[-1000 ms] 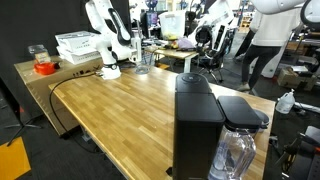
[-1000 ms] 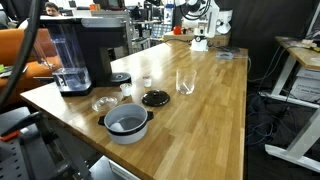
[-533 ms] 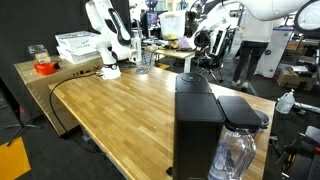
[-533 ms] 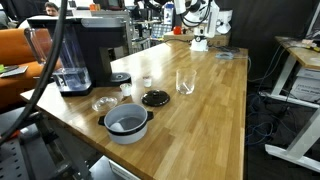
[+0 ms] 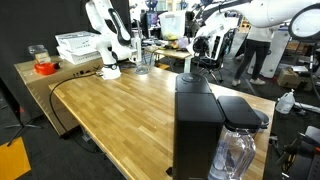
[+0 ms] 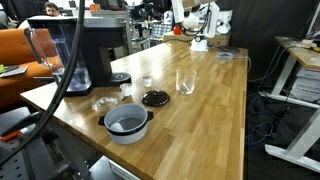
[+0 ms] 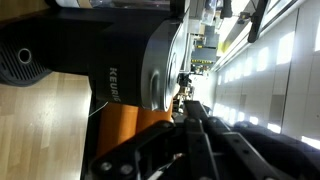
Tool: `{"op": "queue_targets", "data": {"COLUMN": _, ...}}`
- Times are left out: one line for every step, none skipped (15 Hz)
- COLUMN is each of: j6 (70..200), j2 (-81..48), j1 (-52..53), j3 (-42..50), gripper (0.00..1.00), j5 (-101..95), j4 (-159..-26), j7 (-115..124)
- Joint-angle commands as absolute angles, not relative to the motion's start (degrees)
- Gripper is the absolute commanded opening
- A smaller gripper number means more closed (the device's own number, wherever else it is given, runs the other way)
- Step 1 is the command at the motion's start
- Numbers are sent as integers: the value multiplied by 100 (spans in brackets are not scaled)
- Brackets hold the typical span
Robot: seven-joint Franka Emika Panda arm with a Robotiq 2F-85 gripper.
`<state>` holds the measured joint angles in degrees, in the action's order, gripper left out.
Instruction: Open the lid of the coffee marker
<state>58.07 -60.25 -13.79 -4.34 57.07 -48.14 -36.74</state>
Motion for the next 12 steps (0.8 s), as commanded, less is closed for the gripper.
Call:
{"op": "queue_targets", "data": {"j6": 5664, "j2": -6278, "j1": -1480, "j3": -600, "gripper": 0, "j5": 5691, "j4": -4437, "j7": -3316}}
{"op": "queue_targets", "data": {"j6": 5666, "j2": -6270, "j1": -1426, "j3": -491, "gripper": 0, "j5": 5776, "j4": -4460, "j7": -3320}}
{"op": "queue_targets", "data": {"j6": 5677, "j2": -6269, "j1": -1431, "j3": -508, "gripper": 0, "j5": 5798, "j4": -4452, "j7": -3312}}
{"op": "queue_targets", "data": {"j6": 5682, "j2": -6261, "j1": -1424, "j3": -508, "gripper": 0, "j5": 5792, "j4": -4440, "j7": -3326}}
{"op": "queue_targets", "data": {"j6": 5653, "j2": -6228, "j1": -1413, "j3": -504, "gripper": 0, "j5": 5760, "j4": -4435, "j7": -3374}}
{"op": "queue_targets", "data": {"j6": 5807, "j2": -6123, "j1": -1379, "j3": -447, "gripper": 0, "j5": 5711, "j4": -4684, "j7": -3515}}
{"op": "queue_targets", "data": {"j6": 5811, "j2": -6121, "j1": -1376, "j3": -447, "gripper": 0, "j5": 5711, "j4": -4675, "j7": -3515}}
{"op": "queue_targets", "data": {"j6": 5807, "j2": -6103, "j1": -1376, "j3": -446, "gripper": 0, "j5": 5707, "j4": -4709, "j7": -3537}}
{"op": "queue_targets", "data": {"j6": 5806, "j2": -6086, "j1": -1381, "j3": -443, "gripper": 0, "j5": 5708, "j4": -4739, "j7": -3549}}
{"op": "queue_targets", "data": {"j6": 5813, "j2": -6088, "j1": -1388, "j3": -443, "gripper": 0, "j5": 5717, "j4": -4743, "j7": -3545}}
{"op": "queue_targets", "data": {"j6": 5821, "j2": -6102, "j1": -1397, "j3": -446, "gripper": 0, "j5": 5731, "j4": -4733, "j7": -3525}}
{"op": "queue_targets", "data": {"j6": 5825, "j2": -6116, "j1": -1405, "j3": -451, "gripper": 0, "j5": 5746, "j4": -4726, "j7": -3510}}
